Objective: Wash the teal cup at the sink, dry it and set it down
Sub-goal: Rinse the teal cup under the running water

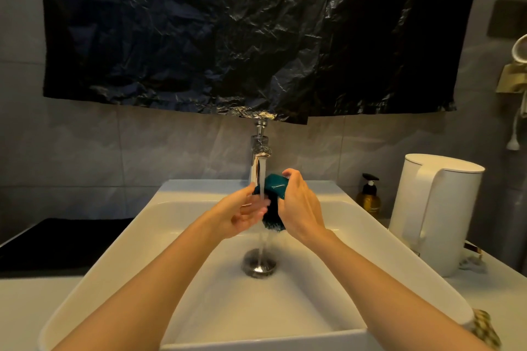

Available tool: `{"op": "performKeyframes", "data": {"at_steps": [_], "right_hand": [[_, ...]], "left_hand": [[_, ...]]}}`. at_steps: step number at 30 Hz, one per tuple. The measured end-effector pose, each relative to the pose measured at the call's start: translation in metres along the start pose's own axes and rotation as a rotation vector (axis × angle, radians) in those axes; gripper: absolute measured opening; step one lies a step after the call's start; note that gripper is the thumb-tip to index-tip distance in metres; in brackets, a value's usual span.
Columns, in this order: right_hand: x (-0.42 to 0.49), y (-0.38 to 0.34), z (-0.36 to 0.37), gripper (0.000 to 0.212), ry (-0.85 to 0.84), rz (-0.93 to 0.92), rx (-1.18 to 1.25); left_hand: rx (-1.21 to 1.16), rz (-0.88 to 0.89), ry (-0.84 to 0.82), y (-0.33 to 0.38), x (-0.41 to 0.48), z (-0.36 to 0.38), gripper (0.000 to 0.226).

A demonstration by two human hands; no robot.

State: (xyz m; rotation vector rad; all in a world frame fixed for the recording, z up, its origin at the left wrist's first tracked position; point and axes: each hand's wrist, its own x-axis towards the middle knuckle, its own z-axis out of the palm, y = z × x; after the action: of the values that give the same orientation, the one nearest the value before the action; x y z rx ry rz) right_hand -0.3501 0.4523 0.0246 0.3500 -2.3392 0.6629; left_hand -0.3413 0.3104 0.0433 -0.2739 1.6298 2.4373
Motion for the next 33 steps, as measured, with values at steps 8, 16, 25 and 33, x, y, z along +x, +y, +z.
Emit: {"op": "performKeyframes", "data": {"at_steps": [8,16,25,33], "right_hand": [[-0.005,-0.007,0.009,0.055,0.050,-0.294,-0.016],[0.005,-0.009,0.006,0.076,-0.431,0.128,0.614],[0.010,-0.010,-0.001,0.069,-0.686,0.769,1.197],[0.001,-0.020,0.016,0.037,-0.436,0.631,0.913]], "left_hand": [[-0.434,-0.045,-0.161,0.005,-0.014,0.010,0.032],[-0.125,0.153,-0.069,0.004,-0.009,0.005,0.024],[0.296,0.313,-0.193,-0.005,-0.007,0.007,0.031],[0.077,0.196,0.115,-0.010,0.001,0.025,0.036]]}}
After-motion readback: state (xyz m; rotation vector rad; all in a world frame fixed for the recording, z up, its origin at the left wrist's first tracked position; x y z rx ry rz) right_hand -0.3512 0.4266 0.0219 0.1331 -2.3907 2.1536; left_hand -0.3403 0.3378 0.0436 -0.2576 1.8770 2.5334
